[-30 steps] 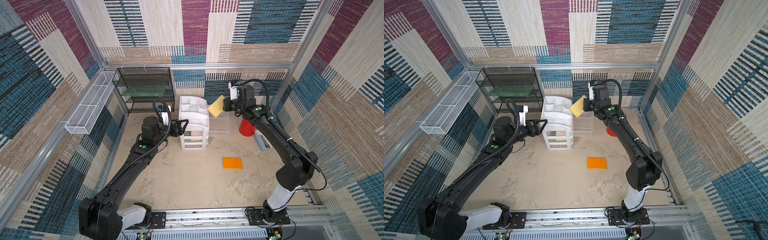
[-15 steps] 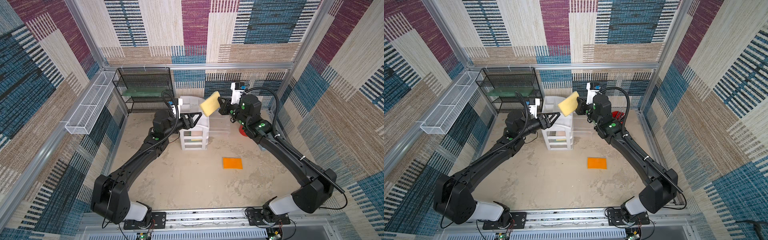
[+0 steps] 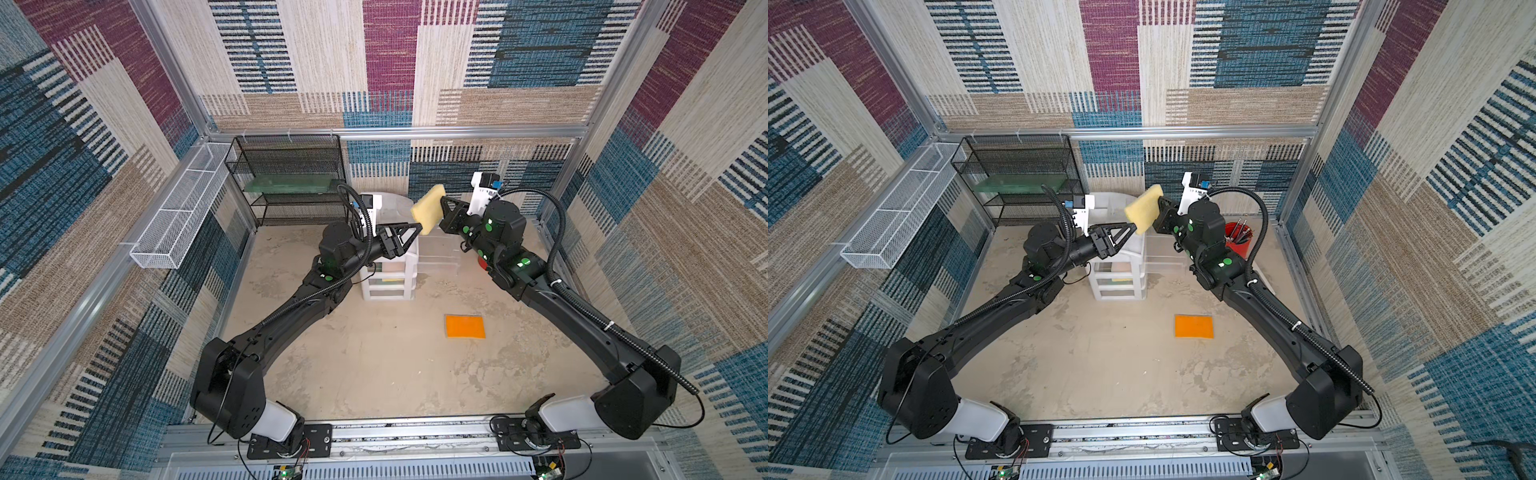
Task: Take the sponge out of the drawer
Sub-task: Pick up the sponge from the drawer.
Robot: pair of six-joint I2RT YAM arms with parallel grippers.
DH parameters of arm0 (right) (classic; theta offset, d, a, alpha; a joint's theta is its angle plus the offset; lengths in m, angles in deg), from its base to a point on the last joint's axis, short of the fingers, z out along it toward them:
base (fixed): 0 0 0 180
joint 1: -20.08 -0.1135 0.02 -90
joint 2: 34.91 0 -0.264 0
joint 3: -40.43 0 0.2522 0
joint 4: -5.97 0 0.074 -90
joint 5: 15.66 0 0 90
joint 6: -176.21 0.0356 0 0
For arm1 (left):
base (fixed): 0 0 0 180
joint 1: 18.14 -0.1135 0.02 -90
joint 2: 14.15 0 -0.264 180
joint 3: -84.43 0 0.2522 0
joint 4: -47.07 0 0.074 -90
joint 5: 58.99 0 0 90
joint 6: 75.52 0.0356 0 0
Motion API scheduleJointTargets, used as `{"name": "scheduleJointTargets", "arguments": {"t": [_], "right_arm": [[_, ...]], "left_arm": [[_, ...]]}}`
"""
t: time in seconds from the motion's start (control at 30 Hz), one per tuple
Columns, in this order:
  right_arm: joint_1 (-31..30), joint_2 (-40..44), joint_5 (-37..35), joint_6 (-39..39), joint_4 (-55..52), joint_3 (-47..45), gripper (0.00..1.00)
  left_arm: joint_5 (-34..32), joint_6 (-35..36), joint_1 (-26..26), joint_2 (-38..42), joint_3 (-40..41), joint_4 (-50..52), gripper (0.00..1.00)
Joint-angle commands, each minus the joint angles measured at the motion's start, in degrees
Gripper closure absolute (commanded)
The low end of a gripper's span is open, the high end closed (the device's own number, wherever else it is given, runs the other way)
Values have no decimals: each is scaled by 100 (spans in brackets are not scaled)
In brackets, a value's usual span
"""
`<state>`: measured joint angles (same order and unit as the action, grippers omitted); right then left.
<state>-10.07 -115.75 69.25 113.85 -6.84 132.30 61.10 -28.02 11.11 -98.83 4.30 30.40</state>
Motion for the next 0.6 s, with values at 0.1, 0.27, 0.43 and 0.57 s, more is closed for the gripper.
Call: {"name": "scheduleJointTargets", "arguments": {"t": [0.1, 0.27, 0.43, 0.57], "right_arm": [[-12, 122, -199, 48, 196, -94, 100], [-16, 79, -151, 32, 163, -42, 100], [-11, 73, -75, 50, 160, -33, 100], [-26, 34, 22, 77, 94, 1, 100]], "left_arm": [[-275, 87, 28, 255, 213, -294, 27], [-177, 96, 29, 164, 81, -205, 27], [-187, 82, 28, 76, 22, -235, 27], [-123, 97, 27, -87, -159, -224, 29]]}}
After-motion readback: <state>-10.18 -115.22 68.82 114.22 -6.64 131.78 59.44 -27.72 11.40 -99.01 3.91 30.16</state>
